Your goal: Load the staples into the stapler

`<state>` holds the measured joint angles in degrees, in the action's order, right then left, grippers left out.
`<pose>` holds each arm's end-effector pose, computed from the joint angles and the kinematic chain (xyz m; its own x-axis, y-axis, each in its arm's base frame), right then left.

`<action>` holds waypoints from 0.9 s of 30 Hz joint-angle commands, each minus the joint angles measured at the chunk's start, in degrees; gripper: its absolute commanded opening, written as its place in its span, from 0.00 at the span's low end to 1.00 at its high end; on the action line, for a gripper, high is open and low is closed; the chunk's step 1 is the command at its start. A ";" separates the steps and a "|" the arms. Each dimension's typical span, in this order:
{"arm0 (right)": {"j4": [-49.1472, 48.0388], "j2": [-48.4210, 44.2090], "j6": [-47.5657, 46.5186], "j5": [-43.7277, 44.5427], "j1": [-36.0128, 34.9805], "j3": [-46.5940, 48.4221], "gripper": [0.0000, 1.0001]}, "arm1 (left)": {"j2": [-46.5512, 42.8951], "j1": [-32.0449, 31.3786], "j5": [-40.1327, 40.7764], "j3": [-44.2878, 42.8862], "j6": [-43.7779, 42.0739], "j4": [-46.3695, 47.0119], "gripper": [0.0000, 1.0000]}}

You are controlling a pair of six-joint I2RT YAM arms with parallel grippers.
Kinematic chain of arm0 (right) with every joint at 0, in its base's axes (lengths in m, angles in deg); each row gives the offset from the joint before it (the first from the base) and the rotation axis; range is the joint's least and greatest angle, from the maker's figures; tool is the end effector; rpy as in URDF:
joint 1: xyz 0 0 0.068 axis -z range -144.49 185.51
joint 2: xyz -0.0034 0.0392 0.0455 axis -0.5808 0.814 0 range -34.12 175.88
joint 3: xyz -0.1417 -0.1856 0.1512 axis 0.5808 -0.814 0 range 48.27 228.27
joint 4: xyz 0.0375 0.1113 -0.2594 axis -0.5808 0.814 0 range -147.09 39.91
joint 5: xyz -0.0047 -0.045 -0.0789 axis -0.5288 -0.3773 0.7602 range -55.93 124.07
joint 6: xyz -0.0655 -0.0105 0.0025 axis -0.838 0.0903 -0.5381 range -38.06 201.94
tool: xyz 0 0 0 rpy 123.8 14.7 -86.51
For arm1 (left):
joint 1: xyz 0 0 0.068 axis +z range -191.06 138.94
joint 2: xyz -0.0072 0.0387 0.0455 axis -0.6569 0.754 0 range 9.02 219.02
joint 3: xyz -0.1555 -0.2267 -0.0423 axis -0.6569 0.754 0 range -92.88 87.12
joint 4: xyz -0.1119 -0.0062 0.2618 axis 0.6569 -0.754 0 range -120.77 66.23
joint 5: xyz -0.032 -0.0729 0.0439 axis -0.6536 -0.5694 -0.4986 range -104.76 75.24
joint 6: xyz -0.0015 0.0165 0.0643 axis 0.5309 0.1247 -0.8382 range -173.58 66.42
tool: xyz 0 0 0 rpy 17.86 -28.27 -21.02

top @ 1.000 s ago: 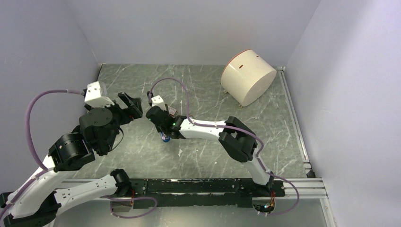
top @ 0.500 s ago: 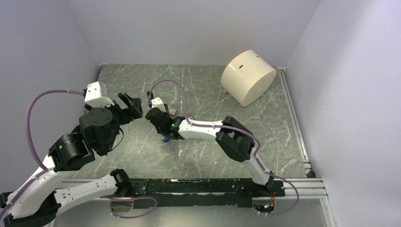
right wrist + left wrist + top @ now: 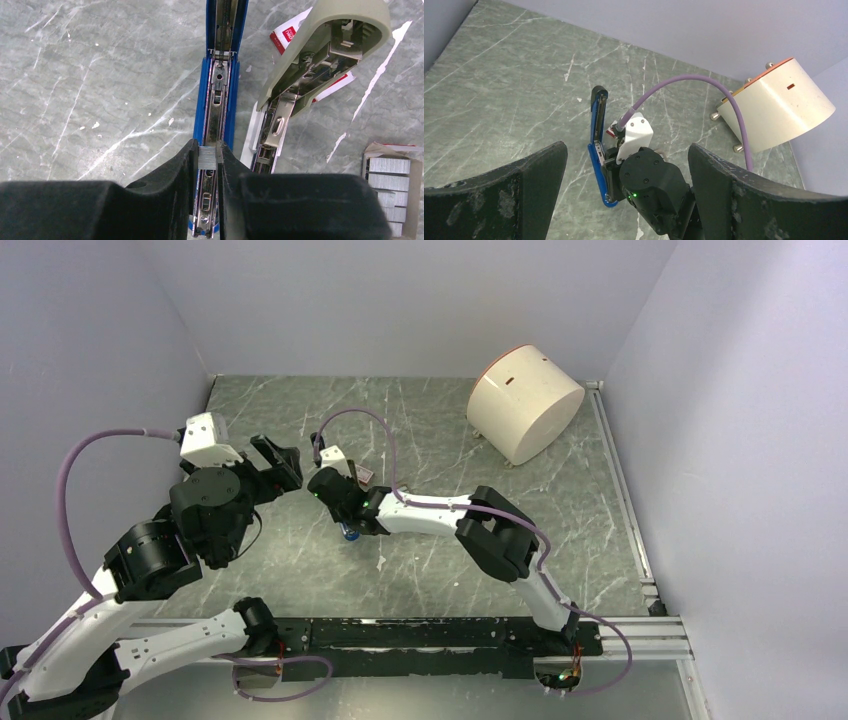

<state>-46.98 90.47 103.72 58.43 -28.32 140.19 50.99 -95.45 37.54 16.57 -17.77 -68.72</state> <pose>0.2496 0.4589 0.1575 -0.5320 -0.3162 -0.7855 -0.5241 0.8516 0.0122 0.1094 -0.0811 0.4455 -0.1654 -0.3837 -0.9085 -0.0515 0.9233 -0.3806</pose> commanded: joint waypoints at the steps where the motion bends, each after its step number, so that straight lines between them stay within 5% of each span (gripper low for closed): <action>1: -0.82 0.26 -0.05 0.88 0.45 1.45 0.21 | -0.13 -0.28 0.88 0.44 0.33 -0.68 0.95; 27: -2.49 -0.76 0.17 0.61 1.14 -0.78 0.21 | -0.13 -0.30 0.88 0.72 0.79 -1.12 0.95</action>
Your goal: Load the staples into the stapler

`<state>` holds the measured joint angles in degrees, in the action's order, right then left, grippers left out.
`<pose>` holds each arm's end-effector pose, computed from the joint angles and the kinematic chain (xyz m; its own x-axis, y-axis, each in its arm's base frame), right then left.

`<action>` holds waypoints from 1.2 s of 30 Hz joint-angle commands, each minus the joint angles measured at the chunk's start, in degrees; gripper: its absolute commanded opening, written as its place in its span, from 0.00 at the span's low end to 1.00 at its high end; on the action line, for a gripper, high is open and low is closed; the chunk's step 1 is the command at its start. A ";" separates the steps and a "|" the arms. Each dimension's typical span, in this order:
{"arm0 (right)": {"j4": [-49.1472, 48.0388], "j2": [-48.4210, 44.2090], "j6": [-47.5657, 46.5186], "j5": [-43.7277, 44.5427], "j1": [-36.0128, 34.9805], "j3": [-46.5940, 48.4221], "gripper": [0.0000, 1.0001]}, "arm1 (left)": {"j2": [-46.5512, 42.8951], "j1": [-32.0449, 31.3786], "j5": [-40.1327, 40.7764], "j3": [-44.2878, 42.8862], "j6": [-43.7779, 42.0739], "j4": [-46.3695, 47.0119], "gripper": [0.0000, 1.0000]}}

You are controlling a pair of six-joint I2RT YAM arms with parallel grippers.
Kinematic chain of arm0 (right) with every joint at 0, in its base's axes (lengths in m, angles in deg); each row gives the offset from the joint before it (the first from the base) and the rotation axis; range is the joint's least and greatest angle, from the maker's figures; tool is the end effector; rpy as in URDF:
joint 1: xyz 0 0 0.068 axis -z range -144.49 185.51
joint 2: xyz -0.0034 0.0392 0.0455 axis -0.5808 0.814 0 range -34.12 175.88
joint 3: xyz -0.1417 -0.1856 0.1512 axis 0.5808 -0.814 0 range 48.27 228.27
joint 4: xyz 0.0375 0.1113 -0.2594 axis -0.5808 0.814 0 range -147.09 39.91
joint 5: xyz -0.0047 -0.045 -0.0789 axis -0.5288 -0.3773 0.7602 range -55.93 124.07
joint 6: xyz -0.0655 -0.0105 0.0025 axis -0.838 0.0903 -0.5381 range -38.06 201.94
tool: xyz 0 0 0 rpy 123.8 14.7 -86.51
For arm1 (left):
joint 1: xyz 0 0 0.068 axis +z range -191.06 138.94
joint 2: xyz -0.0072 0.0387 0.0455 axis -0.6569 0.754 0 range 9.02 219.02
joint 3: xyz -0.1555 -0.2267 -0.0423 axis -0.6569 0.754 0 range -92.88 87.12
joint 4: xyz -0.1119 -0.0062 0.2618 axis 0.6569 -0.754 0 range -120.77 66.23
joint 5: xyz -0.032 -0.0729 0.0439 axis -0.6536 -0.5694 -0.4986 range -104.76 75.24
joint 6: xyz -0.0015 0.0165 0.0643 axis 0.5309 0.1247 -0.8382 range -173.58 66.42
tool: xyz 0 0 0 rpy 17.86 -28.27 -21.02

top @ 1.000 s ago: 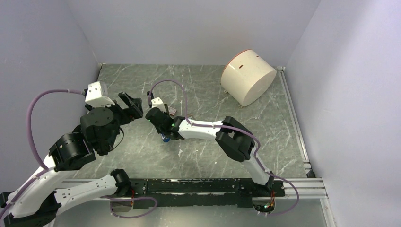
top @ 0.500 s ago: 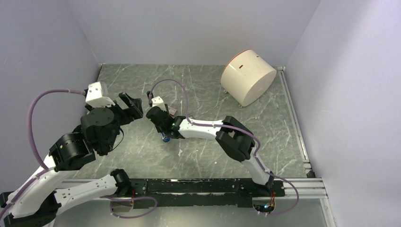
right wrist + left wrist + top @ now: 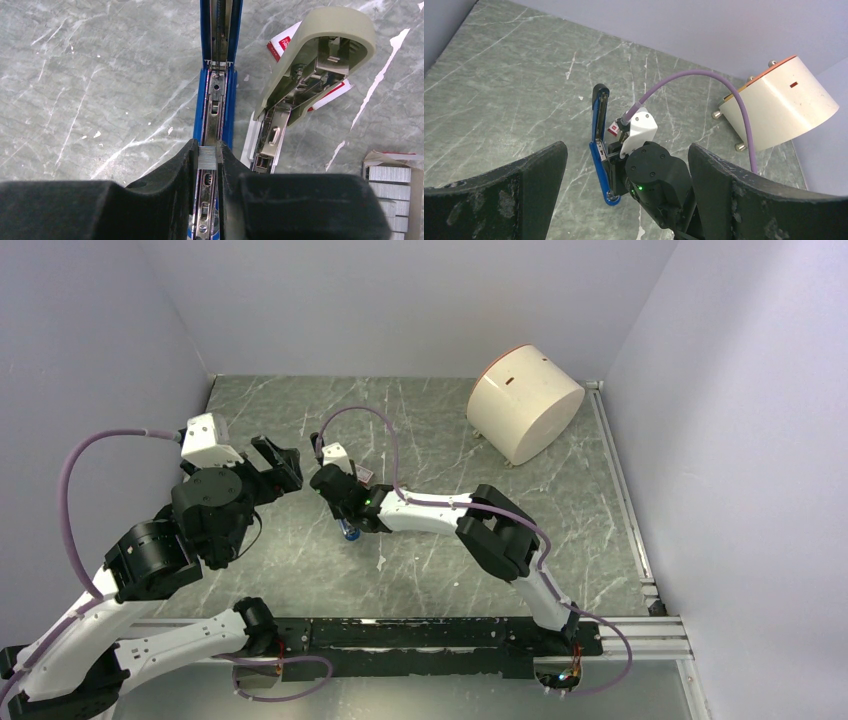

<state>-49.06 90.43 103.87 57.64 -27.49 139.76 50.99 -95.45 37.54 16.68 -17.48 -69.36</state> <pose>0.2565 0.4572 0.1583 -0.5308 -0.2876 -0.7972 -0.5192 0.8538 0.0377 0.1093 -0.0811 0.4438 -0.1721 -0.3787 -0.9094 -0.0552 0.9254 -0.3750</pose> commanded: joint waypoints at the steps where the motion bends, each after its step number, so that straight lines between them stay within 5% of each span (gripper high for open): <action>1: -0.51 -0.63 -0.08 1.42 0.30 -0.41 0.21 | -0.13 -0.26 0.88 0.60 0.47 -0.41 0.95; 36: -1.97 -0.14 -1.86 -0.96 0.34 -2.44 0.20 | -0.26 -0.27 0.89 0.74 0.60 -0.89 0.95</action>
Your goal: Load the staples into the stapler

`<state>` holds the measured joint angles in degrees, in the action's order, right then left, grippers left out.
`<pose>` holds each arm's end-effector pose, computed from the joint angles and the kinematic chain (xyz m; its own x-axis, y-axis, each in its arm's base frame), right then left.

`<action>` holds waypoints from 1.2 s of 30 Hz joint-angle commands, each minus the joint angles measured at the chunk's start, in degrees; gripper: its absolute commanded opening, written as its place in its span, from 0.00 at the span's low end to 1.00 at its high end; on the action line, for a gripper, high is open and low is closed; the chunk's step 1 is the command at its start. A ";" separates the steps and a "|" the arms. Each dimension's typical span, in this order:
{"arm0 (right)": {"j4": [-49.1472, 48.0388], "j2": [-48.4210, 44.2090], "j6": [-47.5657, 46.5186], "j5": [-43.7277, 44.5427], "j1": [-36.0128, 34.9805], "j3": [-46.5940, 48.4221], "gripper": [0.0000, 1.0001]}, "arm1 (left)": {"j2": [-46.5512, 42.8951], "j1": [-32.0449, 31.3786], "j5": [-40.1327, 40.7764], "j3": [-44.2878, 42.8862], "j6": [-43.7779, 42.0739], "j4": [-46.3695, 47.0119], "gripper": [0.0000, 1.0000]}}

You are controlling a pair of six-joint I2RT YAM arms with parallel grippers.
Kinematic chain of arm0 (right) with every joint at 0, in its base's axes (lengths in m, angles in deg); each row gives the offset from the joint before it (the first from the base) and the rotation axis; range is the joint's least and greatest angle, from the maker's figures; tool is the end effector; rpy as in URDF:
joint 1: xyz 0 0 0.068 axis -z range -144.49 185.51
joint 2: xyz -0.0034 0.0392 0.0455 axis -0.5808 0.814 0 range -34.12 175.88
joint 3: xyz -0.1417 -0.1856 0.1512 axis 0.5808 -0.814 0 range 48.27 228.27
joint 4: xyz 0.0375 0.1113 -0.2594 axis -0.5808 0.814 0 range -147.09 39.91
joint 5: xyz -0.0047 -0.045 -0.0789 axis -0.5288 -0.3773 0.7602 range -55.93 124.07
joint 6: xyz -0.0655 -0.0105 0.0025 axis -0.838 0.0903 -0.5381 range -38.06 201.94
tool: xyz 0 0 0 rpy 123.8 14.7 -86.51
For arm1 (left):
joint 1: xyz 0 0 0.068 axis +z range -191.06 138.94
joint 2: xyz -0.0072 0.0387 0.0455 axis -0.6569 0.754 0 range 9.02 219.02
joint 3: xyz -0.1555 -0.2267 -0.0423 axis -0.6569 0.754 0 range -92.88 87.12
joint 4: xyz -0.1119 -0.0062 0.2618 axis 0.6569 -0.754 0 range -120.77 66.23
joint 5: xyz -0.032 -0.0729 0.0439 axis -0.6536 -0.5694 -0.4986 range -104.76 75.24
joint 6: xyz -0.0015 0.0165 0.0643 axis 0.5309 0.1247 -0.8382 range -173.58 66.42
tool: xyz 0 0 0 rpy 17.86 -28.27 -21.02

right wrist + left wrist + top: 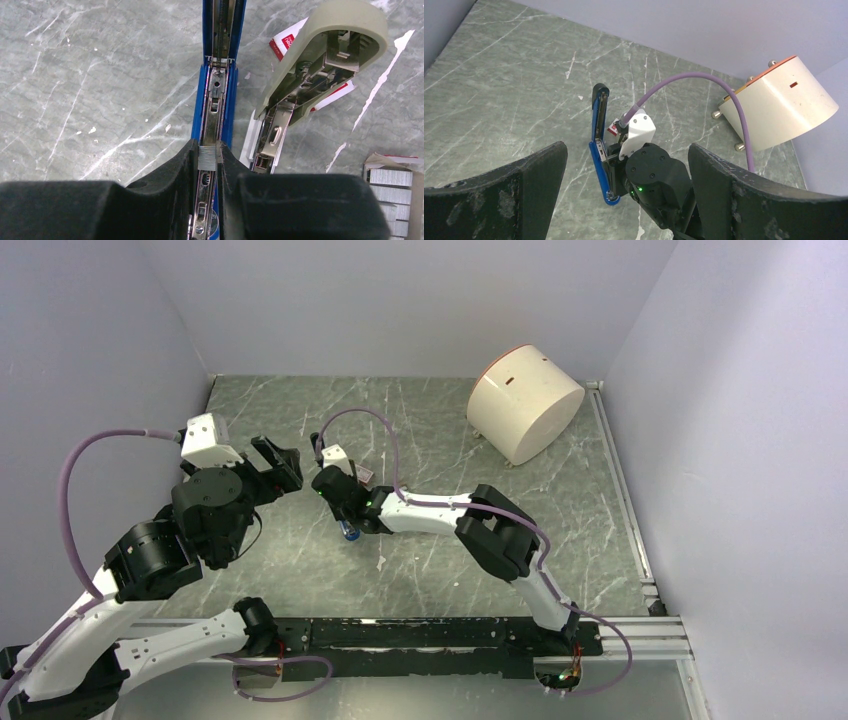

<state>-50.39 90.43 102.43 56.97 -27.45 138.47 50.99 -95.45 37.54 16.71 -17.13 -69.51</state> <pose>0.2554 0.4555 0.1524 -0.5202 -0.3099 -0.7958 -0.5391 0.8419 0.0246 0.1093 -0.0811 0.4434 -0.1734 -0.3821 -0.9077 -0.0569 0.9240 -0.3781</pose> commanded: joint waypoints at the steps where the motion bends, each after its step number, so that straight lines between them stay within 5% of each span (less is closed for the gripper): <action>1: -0.55 -0.14 -0.34 -0.35 0.35 -1.16 0.20 | -0.31 -0.23 0.89 0.69 0.28 -0.73 0.95; 22: 3.42 -5.29 3.82 -0.27 0.95 0.22 0.37 | -0.40 -0.24 0.84 0.55 0.59 -1.24 0.95; 36: 9.68 -20.04 6.05 -2.37 9.85 -12.81 0.41 | -1.76 -0.28 -3.42 5.74 3.26 -1.50 0.95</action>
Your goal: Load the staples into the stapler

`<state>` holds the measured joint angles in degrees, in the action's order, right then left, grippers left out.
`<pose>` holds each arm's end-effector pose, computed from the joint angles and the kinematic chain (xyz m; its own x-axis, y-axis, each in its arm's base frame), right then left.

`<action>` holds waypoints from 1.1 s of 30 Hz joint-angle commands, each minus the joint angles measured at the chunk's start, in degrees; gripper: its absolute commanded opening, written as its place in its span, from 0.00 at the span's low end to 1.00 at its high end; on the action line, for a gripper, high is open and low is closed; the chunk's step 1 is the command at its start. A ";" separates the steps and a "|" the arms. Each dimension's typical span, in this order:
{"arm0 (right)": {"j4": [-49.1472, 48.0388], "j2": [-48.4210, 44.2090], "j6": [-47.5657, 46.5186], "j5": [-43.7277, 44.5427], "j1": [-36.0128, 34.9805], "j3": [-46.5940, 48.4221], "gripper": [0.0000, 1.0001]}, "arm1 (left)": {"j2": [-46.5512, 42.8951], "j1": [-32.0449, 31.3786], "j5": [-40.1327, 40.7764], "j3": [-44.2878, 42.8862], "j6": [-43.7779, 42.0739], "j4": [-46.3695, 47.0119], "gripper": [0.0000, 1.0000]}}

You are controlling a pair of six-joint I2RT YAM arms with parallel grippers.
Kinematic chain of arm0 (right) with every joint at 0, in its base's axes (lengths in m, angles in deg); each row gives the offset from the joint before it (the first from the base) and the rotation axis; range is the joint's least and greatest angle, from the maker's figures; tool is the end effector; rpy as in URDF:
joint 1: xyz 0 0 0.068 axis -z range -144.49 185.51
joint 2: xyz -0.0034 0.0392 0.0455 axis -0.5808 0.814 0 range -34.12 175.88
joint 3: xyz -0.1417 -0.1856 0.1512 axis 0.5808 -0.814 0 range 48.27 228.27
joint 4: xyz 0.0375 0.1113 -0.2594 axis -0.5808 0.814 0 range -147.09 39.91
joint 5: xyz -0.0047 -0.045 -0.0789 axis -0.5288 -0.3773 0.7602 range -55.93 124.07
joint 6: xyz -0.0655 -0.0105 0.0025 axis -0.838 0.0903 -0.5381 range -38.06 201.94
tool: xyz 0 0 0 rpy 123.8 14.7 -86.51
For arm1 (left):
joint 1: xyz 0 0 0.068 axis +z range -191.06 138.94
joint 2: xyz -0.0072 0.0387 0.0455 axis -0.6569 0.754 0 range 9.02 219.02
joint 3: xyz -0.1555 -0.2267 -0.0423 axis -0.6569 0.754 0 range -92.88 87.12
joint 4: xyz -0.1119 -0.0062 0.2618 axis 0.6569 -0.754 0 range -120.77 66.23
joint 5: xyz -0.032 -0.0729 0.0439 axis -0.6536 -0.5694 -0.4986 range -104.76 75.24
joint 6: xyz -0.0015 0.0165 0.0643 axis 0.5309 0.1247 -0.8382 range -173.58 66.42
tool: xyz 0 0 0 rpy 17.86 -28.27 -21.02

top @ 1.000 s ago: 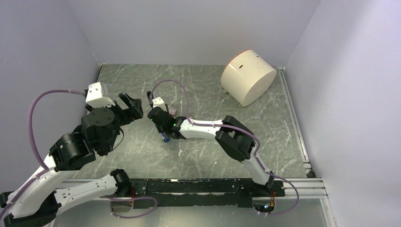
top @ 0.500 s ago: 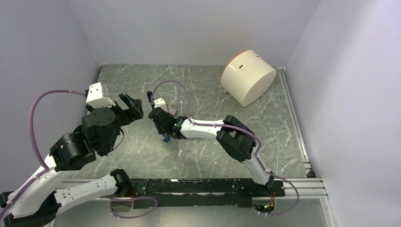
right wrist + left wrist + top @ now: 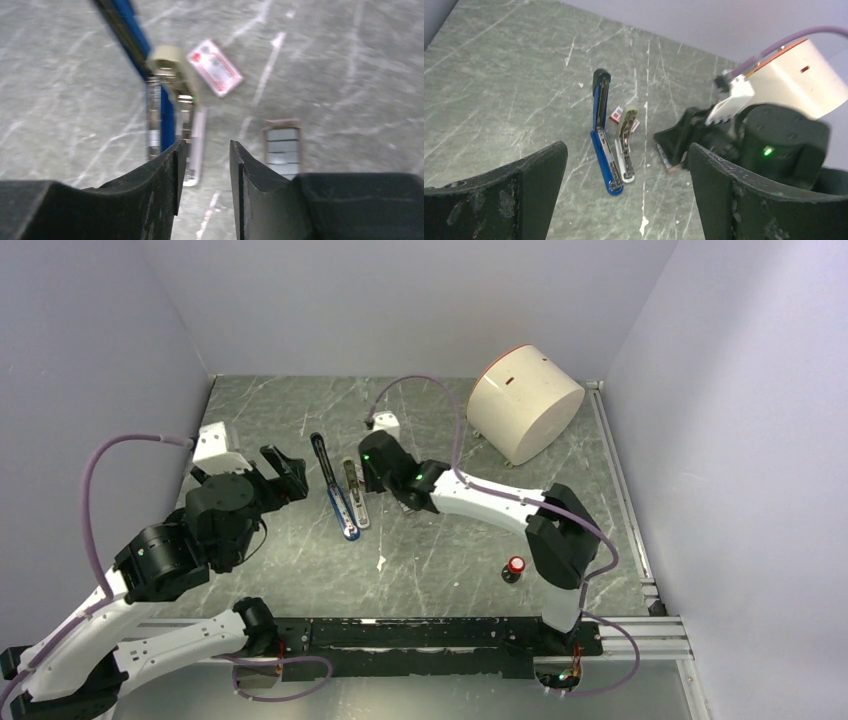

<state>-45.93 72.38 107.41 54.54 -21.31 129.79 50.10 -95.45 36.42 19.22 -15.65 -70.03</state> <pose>0.2704 0.3800 0.2397 -0.5622 -0.1235 -0.8177 -0.4296 0.8886 0.1611 0.1099 -0.0829 0.4302 -0.2032 -0.3782 -0.9031 -0.0547 0.9253 -0.3752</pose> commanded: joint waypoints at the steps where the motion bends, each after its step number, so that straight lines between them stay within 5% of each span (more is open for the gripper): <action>1: 6.24 -2.30 0.75 -0.16 4.65 -4.85 0.43 | -1.12 -0.24 -3.12 4.36 1.84 -0.76 0.95; 8: 10.21 0.28 -3.11 -3.40 8.01 -5.69 0.48 | -3.55 -0.30 -8.71 13.21 1.19 4.73 0.94; 20: 11.68 7.70 -6.51 -4.67 8.73 -2.15 0.40 | -5.07 -0.28 -9.16 20.39 -2.50 8.19 0.88; 33: 10.64 10.28 -8.27 -5.36 9.27 -0.62 0.37 | -4.91 -0.21 -8.93 19.82 -2.99 7.80 0.88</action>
<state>-34.94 81.16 100.46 49.69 -12.67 127.89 45.55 -95.50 27.00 39.31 -18.25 -63.61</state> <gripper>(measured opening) 0.375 0.874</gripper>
